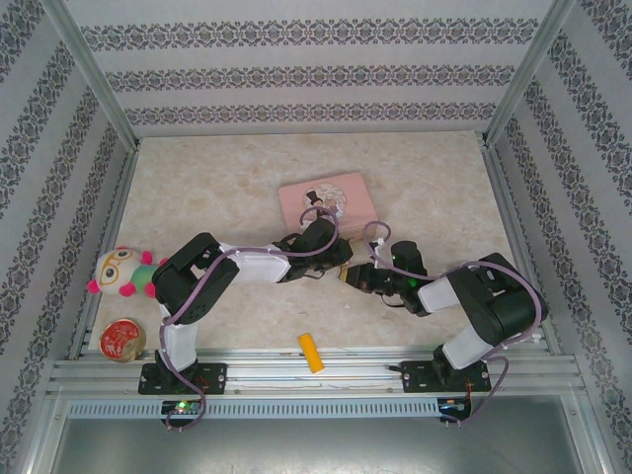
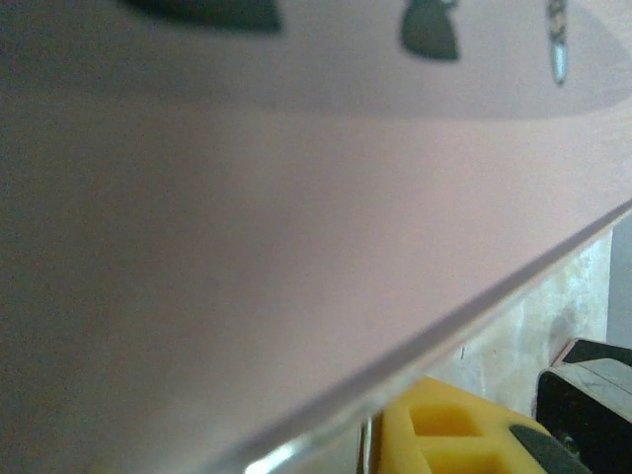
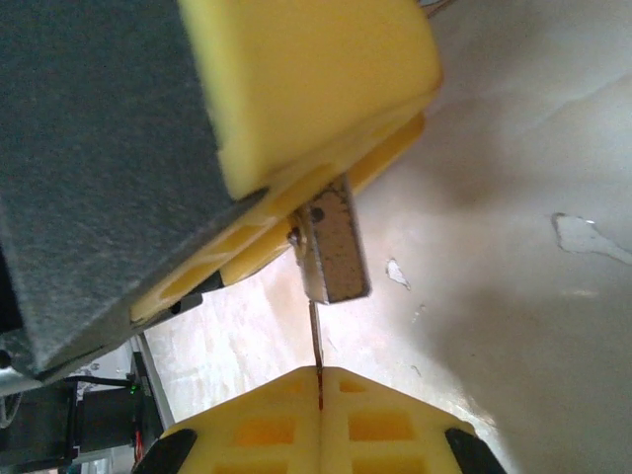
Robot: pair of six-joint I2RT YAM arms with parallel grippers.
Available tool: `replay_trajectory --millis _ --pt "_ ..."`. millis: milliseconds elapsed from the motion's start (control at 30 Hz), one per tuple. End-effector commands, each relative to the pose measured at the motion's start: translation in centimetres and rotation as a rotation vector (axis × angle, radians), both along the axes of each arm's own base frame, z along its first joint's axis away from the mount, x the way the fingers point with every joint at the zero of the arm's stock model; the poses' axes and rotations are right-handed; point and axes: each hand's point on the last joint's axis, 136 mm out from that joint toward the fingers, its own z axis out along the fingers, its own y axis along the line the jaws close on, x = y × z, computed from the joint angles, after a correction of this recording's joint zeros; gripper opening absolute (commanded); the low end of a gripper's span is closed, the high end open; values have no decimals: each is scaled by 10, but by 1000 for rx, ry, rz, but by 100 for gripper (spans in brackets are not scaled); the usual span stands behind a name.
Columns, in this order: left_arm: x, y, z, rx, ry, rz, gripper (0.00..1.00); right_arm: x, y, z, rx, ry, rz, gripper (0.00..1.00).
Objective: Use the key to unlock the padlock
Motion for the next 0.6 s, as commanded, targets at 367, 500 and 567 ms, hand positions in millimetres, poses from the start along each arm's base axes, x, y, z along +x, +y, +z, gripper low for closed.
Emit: replay_trajectory --millis 367,500,567 --pt "-11 -1 7 11 24 -51 24 3 -5 4 27 -6 2 0" --pt "-11 0 7 13 21 -50 24 2 -4 5 31 -8 12 0" --pt "-10 0 7 16 19 -49 24 0 -4 5 34 -9 18 0"
